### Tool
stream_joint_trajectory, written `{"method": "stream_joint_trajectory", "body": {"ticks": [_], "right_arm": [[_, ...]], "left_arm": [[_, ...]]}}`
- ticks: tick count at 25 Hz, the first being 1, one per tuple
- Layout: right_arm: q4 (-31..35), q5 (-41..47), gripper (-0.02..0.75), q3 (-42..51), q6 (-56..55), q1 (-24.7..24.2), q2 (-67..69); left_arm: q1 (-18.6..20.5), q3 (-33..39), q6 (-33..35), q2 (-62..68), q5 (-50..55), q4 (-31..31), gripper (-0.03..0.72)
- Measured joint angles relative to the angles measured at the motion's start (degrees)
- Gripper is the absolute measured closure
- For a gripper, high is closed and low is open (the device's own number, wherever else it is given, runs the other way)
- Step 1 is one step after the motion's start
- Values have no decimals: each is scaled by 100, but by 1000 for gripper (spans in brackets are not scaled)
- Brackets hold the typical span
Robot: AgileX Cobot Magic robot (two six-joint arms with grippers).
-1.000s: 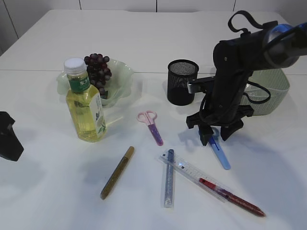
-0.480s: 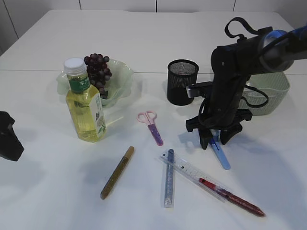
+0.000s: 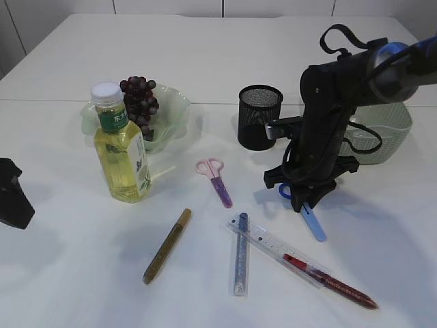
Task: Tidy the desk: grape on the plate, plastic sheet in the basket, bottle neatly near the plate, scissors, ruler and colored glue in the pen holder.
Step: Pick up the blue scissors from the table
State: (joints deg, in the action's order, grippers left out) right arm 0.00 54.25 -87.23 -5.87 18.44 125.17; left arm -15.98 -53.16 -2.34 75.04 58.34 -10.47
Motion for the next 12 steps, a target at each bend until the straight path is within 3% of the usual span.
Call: {"method": "stream_joint_trajectory", "body": {"ticks": [12], "right_arm": [[0, 23, 547, 0, 49, 0, -22]], "left_arm": [[0, 0, 0, 0, -22, -12, 246]]}}
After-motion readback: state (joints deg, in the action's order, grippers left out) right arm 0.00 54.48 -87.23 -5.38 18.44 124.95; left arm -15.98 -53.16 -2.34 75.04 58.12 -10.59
